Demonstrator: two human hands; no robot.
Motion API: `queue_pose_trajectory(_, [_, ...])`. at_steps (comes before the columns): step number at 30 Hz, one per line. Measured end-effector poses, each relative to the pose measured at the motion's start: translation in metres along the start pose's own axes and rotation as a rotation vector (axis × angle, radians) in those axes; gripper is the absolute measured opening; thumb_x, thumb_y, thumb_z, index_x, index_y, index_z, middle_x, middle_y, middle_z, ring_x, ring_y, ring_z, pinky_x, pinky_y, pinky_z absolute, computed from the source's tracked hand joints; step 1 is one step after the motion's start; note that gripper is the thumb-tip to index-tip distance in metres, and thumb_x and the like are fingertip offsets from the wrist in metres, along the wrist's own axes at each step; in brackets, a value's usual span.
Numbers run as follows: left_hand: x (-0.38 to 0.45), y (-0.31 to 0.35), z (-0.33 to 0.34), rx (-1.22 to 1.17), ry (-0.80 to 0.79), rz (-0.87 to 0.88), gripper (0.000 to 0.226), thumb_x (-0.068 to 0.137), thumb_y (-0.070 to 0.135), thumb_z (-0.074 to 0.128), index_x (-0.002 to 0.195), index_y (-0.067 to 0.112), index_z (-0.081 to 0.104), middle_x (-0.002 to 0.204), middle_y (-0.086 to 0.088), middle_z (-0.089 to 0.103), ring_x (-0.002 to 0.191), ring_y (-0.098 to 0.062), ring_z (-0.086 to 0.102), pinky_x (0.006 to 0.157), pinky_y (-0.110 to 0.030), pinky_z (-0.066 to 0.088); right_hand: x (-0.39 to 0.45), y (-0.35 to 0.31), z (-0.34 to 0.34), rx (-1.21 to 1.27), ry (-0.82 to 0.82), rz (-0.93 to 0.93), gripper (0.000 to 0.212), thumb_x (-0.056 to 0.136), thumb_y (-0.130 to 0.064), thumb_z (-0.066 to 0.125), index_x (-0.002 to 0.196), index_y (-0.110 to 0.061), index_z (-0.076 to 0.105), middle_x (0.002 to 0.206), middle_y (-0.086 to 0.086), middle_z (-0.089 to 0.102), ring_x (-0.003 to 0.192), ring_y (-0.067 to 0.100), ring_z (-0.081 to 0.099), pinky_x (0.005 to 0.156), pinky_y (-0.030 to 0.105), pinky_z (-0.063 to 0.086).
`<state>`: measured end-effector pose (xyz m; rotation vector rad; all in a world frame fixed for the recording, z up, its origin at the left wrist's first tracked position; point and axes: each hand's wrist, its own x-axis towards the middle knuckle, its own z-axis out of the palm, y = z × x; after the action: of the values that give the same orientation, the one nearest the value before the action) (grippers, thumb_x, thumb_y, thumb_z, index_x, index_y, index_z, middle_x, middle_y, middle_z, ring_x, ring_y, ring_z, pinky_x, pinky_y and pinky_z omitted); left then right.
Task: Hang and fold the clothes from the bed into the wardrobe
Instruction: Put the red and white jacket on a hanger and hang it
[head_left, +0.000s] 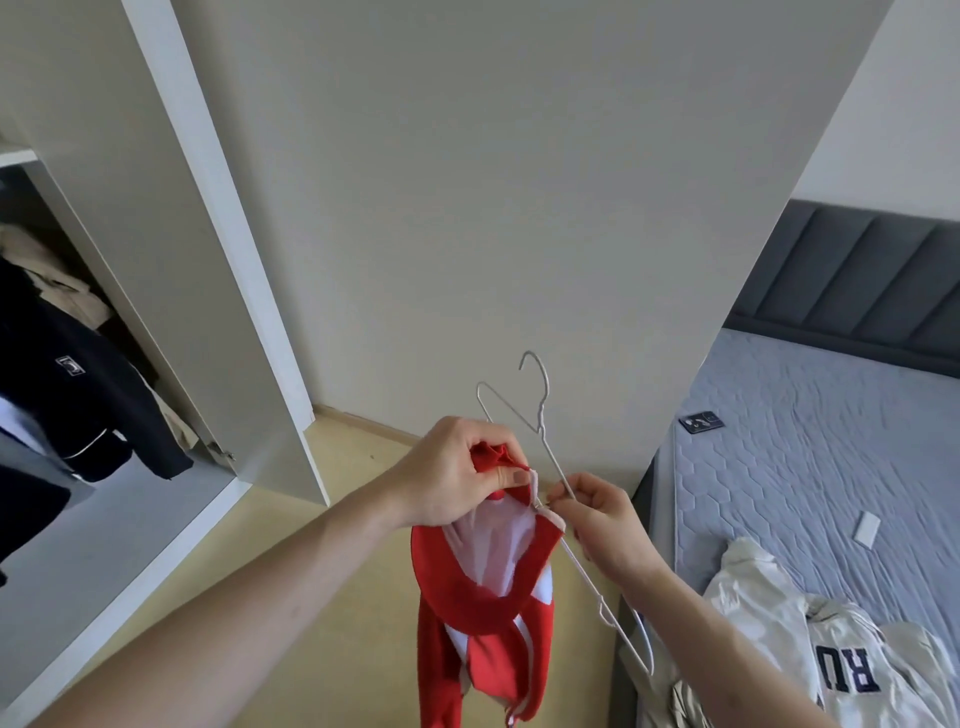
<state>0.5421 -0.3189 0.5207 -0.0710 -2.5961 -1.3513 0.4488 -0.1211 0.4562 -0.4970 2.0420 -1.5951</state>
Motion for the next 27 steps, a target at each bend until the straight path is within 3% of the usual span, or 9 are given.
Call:
queue_pose_trajectory(4, [0.005,0.005,-0.014,-0.107,0.025,0.013,0.008,0.087,0.020,0.080,0.087,0.027,0.076,0.078,0.011,0.074,0.075,-0.008,0.072,0.066,-0.013,0.051,0.003,0.029,-0.005,-0.223,0.088,0.161,0.016,0.086,-0.010,0.061,0.079,-0.017,0.073,0.063,-0.012,0.070,0.052,0.000,0.050,0.060,0.023,0.040])
queue_pose_trajectory(9, [0.015,0.016,-0.024,-0.090,-0.021,0.055,0.004,0.087,0.029,0.080,0.088,0.032,0.077,0.083,0.010,0.075,0.079,-0.010,0.070,0.074,-0.022,0.053,0.000,0.037,-0.015,-0.359,0.074,0.205,0.015,0.086,-0.012,0.058,0.089,-0.021,0.070,0.073,-0.011,0.077,0.045,-0.003,0.047,0.053,0.019,0.036])
queue_pose_trajectory(11, [0.021,0.021,-0.026,-0.069,-0.053,0.068,0.005,0.087,0.027,0.080,0.089,0.031,0.078,0.085,0.011,0.076,0.080,-0.010,0.071,0.075,-0.021,0.053,-0.003,0.030,-0.016,-0.293,0.078,0.160,0.015,0.082,-0.017,0.066,0.095,-0.023,0.070,0.070,-0.012,0.072,0.052,0.001,0.050,0.057,0.023,0.042])
queue_pose_trajectory(14, [0.032,0.030,-0.026,-0.032,-0.119,0.076,0.007,0.087,0.025,0.081,0.093,0.024,0.080,0.088,0.000,0.077,0.083,-0.029,0.069,0.078,-0.040,0.055,-0.009,0.006,-0.013,-0.078,0.021,0.019,0.043,0.063,-0.024,0.079,0.105,-0.027,0.069,0.071,-0.007,0.053,0.062,0.010,0.049,0.060,0.020,0.044])
queue_pose_trajectory(17, [0.042,0.037,-0.023,-0.048,-0.159,0.086,0.010,0.087,0.020,0.081,0.096,0.016,0.080,0.088,-0.006,0.077,0.081,-0.032,0.069,0.076,-0.040,0.057,-0.010,-0.021,-0.005,0.024,-0.113,-0.093,0.051,0.061,-0.025,0.084,0.110,-0.027,0.069,0.090,0.004,0.068,0.079,0.020,0.064,0.076,0.034,0.054])
queue_pose_trajectory(19, [0.048,0.039,-0.023,-0.076,-0.162,0.079,0.008,0.086,0.019,0.081,0.094,0.017,0.080,0.086,-0.002,0.078,0.077,-0.018,0.070,0.074,-0.029,0.057,-0.008,-0.033,0.000,0.011,-0.121,-0.141,0.044,0.069,-0.032,0.083,0.112,-0.028,0.072,0.102,0.000,0.076,0.089,0.018,0.072,0.077,0.033,0.059])
queue_pose_trajectory(22, [0.055,0.034,-0.025,-0.027,-0.117,0.111,0.007,0.083,0.021,0.084,0.089,0.023,0.080,0.080,0.010,0.076,0.072,-0.003,0.067,0.071,-0.018,0.051,-0.003,-0.043,0.004,-0.009,-0.037,-0.138,0.012,0.090,-0.038,0.071,0.098,-0.031,0.077,0.071,-0.016,0.070,0.057,0.000,0.060,0.054,0.012,0.045])
queue_pose_trajectory(24, [0.056,0.024,-0.028,0.003,-0.010,0.112,0.011,0.080,0.025,0.087,0.087,0.024,0.079,0.078,0.012,0.074,0.070,-0.001,0.065,0.070,-0.018,0.050,0.001,-0.042,0.005,0.033,-0.009,-0.076,0.022,0.098,-0.034,0.063,0.081,-0.023,0.073,0.054,-0.012,0.050,0.043,0.004,0.037,0.043,0.015,0.032])
queue_pose_trajectory(27, [0.052,-0.002,-0.036,-0.054,0.126,0.059,0.025,0.074,0.024,0.091,0.094,0.021,0.076,0.083,0.010,0.076,0.078,-0.005,0.071,0.077,-0.020,0.054,0.003,-0.042,0.011,0.089,0.013,-0.038,0.036,0.099,-0.037,0.057,0.065,-0.025,0.051,0.053,-0.003,0.033,0.045,0.013,0.024,0.045,0.024,0.025])
